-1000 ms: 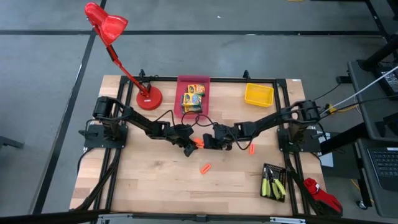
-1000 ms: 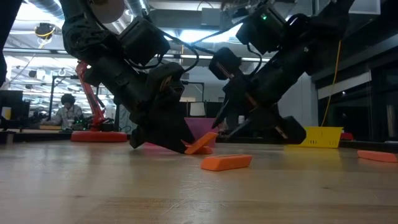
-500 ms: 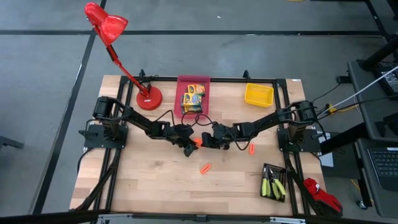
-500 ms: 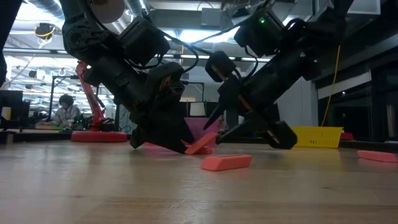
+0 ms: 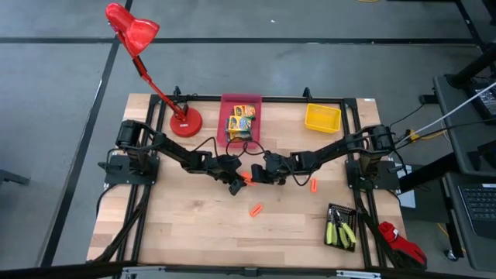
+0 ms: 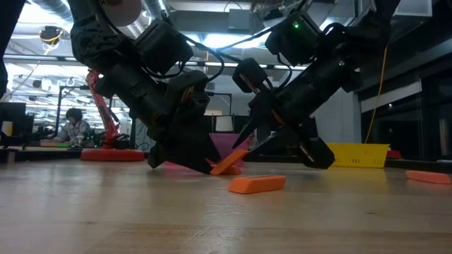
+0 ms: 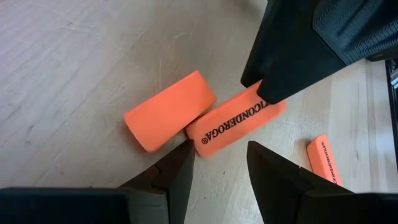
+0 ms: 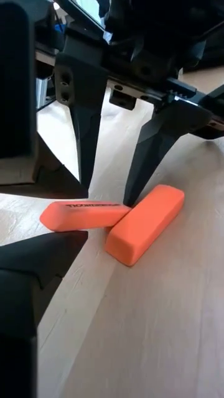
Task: Pick & Place School Supplies
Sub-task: Put the orange eraser into the yellow bin
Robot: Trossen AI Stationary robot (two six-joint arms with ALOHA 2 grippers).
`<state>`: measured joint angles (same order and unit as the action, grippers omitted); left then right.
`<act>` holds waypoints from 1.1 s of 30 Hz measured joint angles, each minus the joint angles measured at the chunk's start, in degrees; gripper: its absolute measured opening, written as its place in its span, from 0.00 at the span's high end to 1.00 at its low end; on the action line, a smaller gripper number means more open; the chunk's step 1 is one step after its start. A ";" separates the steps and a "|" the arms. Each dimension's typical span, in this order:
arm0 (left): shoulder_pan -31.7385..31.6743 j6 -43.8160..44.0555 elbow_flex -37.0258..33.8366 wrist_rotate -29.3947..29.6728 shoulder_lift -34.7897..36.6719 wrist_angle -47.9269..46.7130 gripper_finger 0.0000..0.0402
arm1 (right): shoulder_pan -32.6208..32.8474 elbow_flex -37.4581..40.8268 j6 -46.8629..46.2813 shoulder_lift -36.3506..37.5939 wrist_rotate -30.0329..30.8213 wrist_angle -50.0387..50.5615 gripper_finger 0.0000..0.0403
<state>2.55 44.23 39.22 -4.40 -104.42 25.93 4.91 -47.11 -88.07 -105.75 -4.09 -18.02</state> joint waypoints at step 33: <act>0.05 4.57 0.20 2.54 0.17 -2.21 0.68 | 2.24 -0.11 -1.27 -3.19 -3.39 -1.94 0.70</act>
<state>2.59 48.80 39.42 -1.86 -104.25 23.73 7.15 -47.22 -89.34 -108.95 -7.48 -19.96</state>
